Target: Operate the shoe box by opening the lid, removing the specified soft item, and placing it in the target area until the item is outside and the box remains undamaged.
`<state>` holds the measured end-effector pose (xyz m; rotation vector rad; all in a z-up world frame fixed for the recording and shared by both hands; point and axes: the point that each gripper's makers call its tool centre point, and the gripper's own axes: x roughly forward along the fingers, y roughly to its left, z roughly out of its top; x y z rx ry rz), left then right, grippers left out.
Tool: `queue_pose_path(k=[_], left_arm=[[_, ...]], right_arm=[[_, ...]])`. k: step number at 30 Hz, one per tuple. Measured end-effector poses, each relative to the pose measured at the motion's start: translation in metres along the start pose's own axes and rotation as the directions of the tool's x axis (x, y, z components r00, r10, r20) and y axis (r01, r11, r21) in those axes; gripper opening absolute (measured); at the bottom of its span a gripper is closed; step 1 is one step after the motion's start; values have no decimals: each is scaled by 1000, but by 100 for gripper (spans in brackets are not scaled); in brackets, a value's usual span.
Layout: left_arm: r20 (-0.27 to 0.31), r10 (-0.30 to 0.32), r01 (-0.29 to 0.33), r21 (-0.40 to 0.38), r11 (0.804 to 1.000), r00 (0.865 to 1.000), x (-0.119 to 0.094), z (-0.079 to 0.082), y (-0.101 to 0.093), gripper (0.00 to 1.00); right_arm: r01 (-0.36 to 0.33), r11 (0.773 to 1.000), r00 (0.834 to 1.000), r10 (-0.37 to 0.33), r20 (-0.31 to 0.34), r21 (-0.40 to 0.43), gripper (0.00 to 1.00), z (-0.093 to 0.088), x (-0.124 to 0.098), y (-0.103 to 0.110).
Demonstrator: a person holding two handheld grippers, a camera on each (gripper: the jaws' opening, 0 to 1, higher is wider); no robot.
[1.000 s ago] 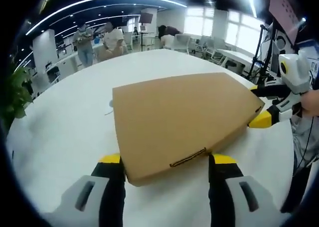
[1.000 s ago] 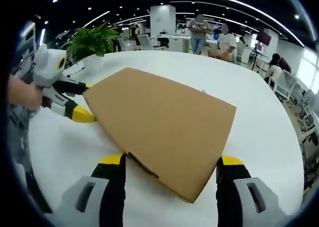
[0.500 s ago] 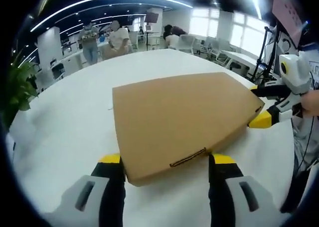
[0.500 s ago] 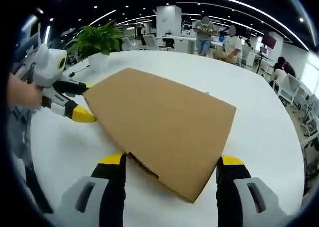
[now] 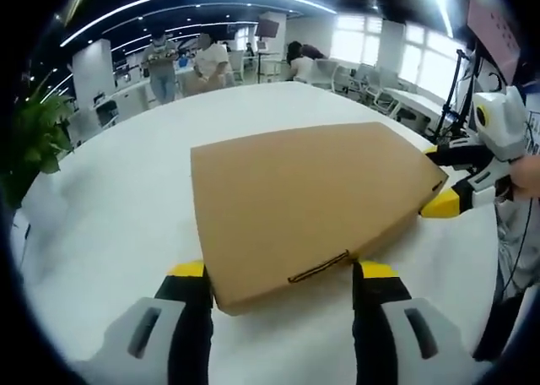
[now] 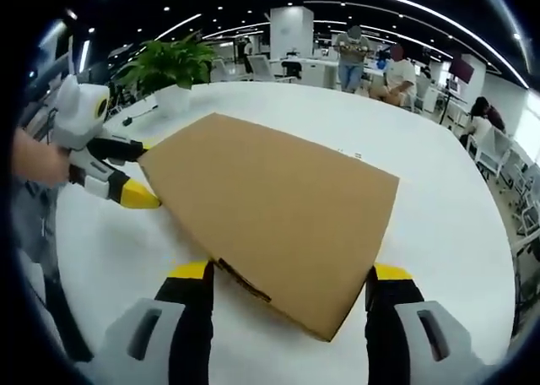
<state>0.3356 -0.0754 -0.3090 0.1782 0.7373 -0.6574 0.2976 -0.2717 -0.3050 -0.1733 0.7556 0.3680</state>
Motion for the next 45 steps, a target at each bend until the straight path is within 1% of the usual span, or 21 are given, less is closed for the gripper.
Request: queue_pose_path(k=[4, 7, 8, 9, 14, 19, 22, 26, 34, 36, 38, 41, 45], left_arm=[[6, 15, -15, -9, 1000, 1000, -3, -4, -2, 67], [4, 18, -18, -13, 1000, 1000, -4, -4, -2, 67], [3, 18, -18, -14, 1000, 1000, -5, -4, -2, 67], [3, 19, -19, -14, 1000, 1000, -5, -4, -2, 67], [1, 22, -22, -18, 1000, 1000, -6, -5, -2, 66], [-2, 23, -23, -19, 1000, 1000, -9, -7, -2, 65], [-10, 23, -23, -8, 1000, 1000, -11, -9, -1, 64], [-11, 28, -28, -11, 1000, 1000, -11, -10, -1, 65], [10, 40, -40, -29, 999, 999, -18, -16, -3, 64], [17, 46, -45, -36, 998, 999, -18, -17, -4, 64], [17, 48, -47, -43, 998, 999, -20, -19, -5, 64], [22, 53, -52, -50, 997, 998, -23, -21, -6, 64], [14, 55, -54, -54, 997, 998, -25, -23, -7, 64]], right_arm=[[-4, 1000, 1000, 4, 11, -8, 73, -1, -1, 2], [6, 1000, 1000, -6, 16, -13, 73, -2, -1, 4], [18, 1000, 1000, -18, 12, -22, 75, -1, 0, 5], [30, 999, 999, -30, -12, -25, 75, 0, 1, 4], [11, 1000, 1000, -11, -6, -21, 74, -1, -1, 3], [13, 1000, 1000, -13, 9, -27, 74, -2, -2, 7], [12, 999, 1000, -12, 7, -30, 74, -2, -1, 7], [10, 1000, 1000, -9, 6, -29, 74, -3, -3, 8], [0, 999, 1000, 0, 9, -38, 74, -4, -4, 11], [-1, 999, 1000, 1, 18, -42, 74, -6, -5, 13], [-6, 999, 1000, 7, 27, -46, 73, -7, -6, 14], [-11, 999, 1000, 12, 18, -51, 73, -7, -7, 16], [-16, 998, 1000, 17, 17, -55, 73, -8, -8, 17]])
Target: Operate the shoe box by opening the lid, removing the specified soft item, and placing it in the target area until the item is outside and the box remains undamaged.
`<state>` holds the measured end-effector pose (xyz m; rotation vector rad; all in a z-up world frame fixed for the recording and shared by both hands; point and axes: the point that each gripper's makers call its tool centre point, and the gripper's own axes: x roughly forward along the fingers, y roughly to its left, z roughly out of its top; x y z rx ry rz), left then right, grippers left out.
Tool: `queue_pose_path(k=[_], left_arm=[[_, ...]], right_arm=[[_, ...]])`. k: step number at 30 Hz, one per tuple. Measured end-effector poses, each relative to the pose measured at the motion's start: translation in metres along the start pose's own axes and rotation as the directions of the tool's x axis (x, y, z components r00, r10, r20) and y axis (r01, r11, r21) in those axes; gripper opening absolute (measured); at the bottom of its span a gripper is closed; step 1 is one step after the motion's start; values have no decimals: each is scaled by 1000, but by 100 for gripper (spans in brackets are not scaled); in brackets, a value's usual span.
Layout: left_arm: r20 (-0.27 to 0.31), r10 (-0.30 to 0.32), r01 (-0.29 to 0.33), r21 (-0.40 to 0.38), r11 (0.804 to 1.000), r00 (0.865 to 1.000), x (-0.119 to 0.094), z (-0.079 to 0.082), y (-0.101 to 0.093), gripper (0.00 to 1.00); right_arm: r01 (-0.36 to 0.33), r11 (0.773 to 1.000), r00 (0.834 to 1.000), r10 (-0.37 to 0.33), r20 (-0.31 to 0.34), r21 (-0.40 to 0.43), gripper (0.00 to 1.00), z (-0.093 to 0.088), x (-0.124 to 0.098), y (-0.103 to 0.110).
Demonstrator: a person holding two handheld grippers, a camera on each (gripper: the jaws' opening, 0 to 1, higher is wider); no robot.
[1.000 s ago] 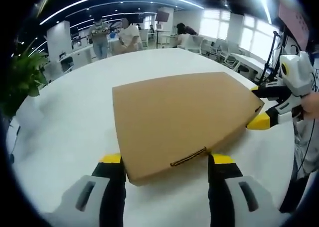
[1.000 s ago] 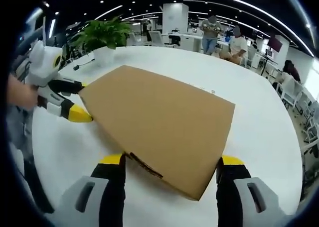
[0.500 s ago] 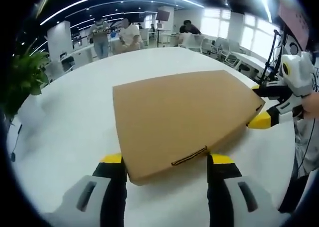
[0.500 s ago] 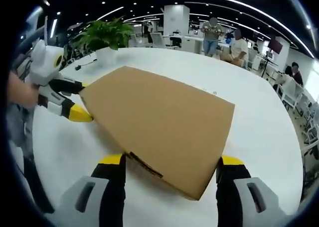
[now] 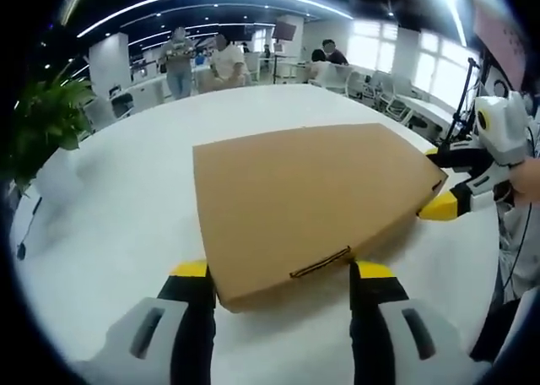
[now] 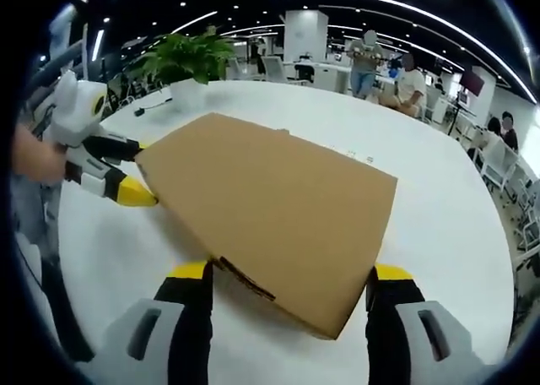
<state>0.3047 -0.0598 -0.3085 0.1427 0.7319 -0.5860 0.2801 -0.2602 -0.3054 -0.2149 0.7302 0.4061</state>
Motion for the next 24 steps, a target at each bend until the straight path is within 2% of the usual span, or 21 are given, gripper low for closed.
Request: queue_pose_path(k=[24], left_arm=[[-6, 30, -30, -28, 999, 1000, -15, -15, -4, 63]], right_arm=[[-32, 999, 999, 32, 1, -29, 73, -5, -4, 11]])
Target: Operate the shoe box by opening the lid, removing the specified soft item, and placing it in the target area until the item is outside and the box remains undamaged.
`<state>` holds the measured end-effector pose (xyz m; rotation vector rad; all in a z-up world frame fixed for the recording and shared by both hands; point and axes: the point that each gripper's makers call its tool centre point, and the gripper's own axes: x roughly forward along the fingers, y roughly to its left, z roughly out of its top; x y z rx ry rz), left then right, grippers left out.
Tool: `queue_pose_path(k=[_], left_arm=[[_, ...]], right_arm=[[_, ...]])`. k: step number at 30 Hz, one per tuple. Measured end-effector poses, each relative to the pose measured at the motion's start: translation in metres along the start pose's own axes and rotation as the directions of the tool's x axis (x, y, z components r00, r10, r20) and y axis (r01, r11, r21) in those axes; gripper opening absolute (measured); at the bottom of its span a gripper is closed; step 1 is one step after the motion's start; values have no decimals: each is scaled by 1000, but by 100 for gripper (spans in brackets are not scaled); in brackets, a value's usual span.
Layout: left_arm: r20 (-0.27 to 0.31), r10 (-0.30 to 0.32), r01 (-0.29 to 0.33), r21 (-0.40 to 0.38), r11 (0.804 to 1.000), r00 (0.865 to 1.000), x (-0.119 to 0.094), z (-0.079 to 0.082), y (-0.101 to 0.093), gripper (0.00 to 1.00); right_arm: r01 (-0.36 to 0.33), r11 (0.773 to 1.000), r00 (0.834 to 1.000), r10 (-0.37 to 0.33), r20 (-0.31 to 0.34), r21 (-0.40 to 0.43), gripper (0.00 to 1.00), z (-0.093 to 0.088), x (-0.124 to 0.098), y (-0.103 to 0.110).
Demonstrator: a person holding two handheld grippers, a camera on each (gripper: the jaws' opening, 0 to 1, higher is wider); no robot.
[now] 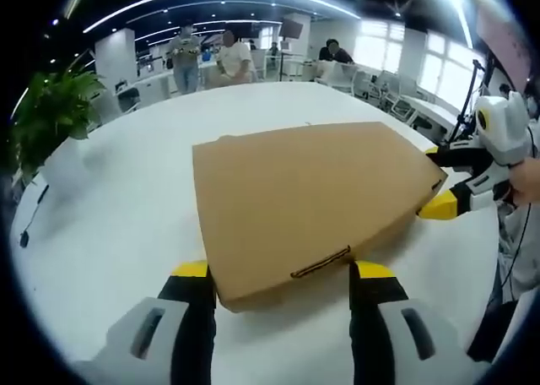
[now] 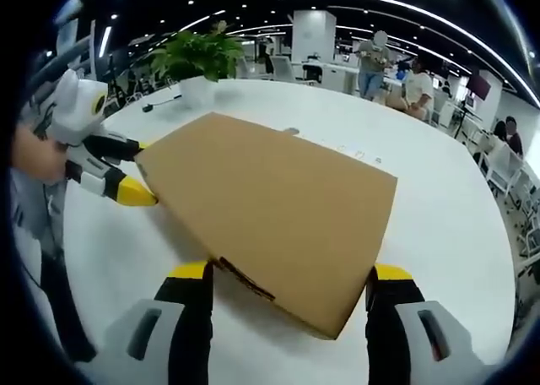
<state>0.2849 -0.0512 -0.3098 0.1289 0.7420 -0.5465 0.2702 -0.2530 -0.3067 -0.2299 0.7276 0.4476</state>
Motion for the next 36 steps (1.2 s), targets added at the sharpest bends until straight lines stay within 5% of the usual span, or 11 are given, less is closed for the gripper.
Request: queue_pose_path(k=[36], left_arm=[[25, 30, -29, -20, 999, 999, -22, -23, -14, 64]], right_arm=[[-29, 999, 1000, 29, 4, -31, 71, -17, -19, 17]])
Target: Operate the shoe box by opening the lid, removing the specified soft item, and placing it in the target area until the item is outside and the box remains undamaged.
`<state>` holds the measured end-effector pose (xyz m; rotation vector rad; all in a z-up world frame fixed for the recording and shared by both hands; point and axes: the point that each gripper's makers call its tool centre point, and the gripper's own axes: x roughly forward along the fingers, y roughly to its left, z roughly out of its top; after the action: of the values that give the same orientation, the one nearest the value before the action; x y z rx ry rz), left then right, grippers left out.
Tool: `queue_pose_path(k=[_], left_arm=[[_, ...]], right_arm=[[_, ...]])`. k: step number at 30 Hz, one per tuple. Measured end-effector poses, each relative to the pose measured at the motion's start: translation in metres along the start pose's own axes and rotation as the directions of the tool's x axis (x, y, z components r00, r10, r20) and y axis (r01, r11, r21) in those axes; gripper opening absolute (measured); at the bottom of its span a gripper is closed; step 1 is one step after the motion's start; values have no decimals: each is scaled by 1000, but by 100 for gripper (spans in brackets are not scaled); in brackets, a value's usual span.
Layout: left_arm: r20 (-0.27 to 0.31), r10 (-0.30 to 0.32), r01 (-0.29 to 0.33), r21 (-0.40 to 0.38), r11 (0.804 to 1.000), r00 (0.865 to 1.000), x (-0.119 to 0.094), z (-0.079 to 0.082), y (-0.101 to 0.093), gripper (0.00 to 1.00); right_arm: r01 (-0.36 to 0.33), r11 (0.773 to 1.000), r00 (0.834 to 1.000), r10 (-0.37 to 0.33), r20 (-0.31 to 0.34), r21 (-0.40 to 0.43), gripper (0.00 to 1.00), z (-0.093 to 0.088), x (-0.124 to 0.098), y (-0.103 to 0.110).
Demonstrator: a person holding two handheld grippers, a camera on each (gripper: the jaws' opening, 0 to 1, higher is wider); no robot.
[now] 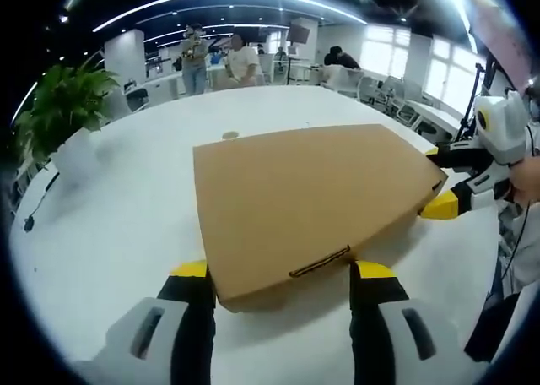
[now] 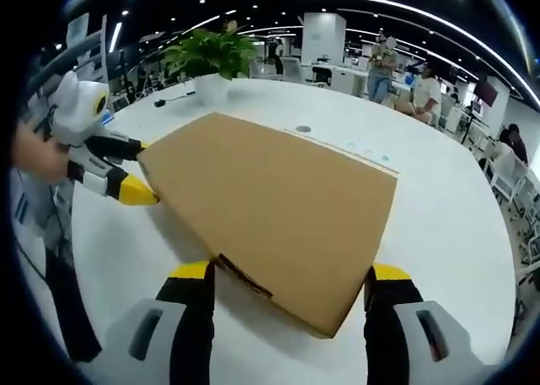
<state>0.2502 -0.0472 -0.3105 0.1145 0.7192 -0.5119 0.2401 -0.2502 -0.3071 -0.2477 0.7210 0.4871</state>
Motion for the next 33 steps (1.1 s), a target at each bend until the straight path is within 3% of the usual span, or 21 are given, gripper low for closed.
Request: queue_pose_path(k=[10, 24, 33], left_arm=[[3, 3, -3, 0, 1000, 1000, -5, -4, -5, 64], [-62, 9, -6, 48, 999, 998, -16, -16, -8, 61], [-71, 24, -23, 17, 1000, 997, -18, -19, -11, 61]], right_arm=[[13, 1000, 1000, -13, -7, 11, 71, -6, -7, 4], [18, 1000, 1000, -18, -22, 19, 70, -14, -17, 14], [5, 1000, 1000, -5, -11, 6, 70, -15, -18, 14]])
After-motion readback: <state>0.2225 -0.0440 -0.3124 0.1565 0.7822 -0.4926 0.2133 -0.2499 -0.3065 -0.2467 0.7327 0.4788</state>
